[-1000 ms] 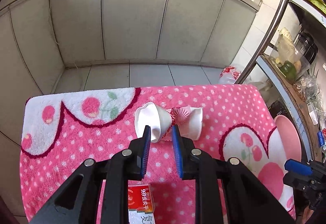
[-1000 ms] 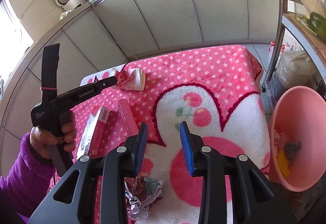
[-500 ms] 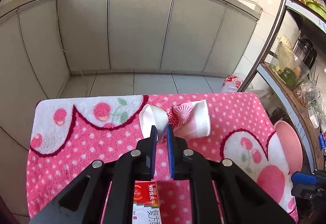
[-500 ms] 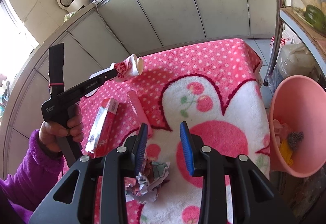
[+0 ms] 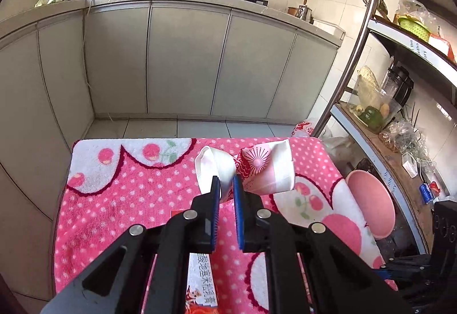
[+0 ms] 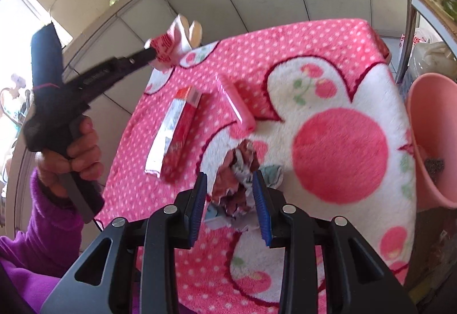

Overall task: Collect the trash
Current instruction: 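Grasp the white paper cup with the left tool while the right tool grasps the crumpled foil wrapper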

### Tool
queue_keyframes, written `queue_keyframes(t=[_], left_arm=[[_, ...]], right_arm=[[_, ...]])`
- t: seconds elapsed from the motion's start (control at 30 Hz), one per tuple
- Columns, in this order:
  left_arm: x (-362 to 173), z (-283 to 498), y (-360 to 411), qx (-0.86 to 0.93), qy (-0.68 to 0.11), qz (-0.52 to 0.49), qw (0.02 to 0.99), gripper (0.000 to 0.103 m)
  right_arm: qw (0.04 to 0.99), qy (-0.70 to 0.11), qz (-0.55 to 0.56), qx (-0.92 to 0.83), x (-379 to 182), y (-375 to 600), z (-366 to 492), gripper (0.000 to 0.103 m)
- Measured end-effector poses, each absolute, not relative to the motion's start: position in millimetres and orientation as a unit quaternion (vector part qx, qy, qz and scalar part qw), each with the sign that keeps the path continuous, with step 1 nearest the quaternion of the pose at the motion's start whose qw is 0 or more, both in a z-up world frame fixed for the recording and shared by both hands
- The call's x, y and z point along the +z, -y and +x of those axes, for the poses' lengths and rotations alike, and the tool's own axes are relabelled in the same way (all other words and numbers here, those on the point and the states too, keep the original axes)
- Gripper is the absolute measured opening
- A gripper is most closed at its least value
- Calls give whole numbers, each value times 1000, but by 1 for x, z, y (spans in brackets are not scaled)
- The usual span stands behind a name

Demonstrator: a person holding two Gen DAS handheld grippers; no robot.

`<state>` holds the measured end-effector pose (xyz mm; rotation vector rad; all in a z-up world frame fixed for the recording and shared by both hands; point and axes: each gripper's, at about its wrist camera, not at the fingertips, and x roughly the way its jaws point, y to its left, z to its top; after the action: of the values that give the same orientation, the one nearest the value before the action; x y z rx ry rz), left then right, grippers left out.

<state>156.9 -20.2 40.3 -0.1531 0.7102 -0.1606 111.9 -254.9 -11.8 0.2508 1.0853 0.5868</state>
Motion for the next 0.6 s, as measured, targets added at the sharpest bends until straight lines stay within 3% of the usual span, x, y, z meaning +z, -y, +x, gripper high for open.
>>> queue_keyframes(t=[0.6], left_arm=[[52, 91, 20, -82, -347, -76, 931, 9]], right_arm=[[821, -495, 115, 259, -32, 251, 104, 34]])
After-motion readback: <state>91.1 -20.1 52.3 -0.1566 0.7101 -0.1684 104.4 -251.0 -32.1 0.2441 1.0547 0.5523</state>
